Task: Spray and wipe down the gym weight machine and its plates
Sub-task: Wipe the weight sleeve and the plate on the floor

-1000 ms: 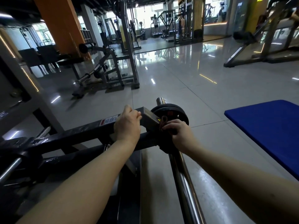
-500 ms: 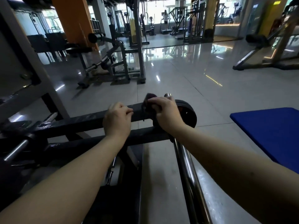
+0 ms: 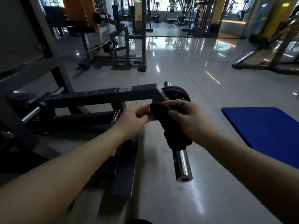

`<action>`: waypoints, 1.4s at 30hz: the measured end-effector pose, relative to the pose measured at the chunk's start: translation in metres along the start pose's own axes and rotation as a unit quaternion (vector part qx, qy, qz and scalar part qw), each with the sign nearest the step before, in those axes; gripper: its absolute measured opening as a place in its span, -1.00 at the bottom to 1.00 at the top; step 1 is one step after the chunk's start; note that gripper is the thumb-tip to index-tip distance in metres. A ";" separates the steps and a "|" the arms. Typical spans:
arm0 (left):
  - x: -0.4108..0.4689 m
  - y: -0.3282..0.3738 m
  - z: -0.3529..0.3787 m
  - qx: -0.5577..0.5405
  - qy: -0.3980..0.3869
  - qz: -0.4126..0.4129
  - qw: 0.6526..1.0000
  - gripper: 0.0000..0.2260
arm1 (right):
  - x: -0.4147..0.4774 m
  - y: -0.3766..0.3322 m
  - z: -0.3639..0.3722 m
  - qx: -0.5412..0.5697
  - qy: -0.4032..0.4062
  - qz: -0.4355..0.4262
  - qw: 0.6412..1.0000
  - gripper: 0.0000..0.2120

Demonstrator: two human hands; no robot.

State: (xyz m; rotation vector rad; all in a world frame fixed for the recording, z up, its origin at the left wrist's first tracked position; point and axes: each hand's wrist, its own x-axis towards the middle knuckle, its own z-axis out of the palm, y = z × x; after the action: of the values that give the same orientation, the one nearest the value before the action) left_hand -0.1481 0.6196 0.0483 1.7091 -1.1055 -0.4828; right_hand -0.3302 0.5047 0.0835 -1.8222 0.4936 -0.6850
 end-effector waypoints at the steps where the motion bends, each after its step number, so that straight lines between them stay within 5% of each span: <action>1: -0.018 0.005 -0.001 -0.051 -0.046 -0.023 0.997 -0.71 | -0.013 -0.006 0.005 0.010 -0.013 0.006 1.000 -0.78; 4: -0.066 0.009 -0.005 -0.118 -0.099 -0.048 0.987 -0.77 | -0.046 -0.006 0.022 -0.028 0.019 0.037 0.999 -0.79; 9: -0.132 -0.008 0.007 -0.040 -0.017 -0.195 0.980 -0.78 | -0.118 0.013 0.059 -0.053 0.036 0.089 0.994 -0.78; 13: -0.174 -0.039 0.022 0.049 -0.010 -0.282 0.958 -0.70 | -0.177 0.043 0.088 -0.082 -0.039 0.089 0.992 -0.70; 18: -0.222 -0.081 0.054 0.093 -0.029 -0.310 0.946 -0.71 | -0.230 0.106 0.121 -0.136 -0.176 0.127 0.967 -0.32; 23: -0.265 -0.145 0.097 0.086 -0.104 -0.367 0.920 -0.85 | -0.258 0.173 0.135 -0.256 -0.214 0.249 0.909 -0.80; 27: -0.294 -0.194 0.111 0.260 -0.149 -0.377 0.876 -0.87 | -0.271 0.223 0.132 -0.353 -0.233 0.323 0.847 -0.81; 32: -0.316 -0.235 0.119 0.391 -0.203 -0.429 0.788 -0.60 | -0.279 0.261 0.126 -0.382 -0.255 0.375 0.805 -0.86; 42: -0.326 -0.274 0.132 0.351 -0.187 -0.518 0.757 -0.47 | -0.274 0.297 0.143 -0.446 -0.282 0.422 0.737 -0.31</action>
State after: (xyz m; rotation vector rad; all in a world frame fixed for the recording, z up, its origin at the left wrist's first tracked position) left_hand -0.2866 0.8478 -0.3084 2.9718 -0.4687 -1.2475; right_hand -0.4431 0.6765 -0.2930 -2.1898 1.2428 0.8853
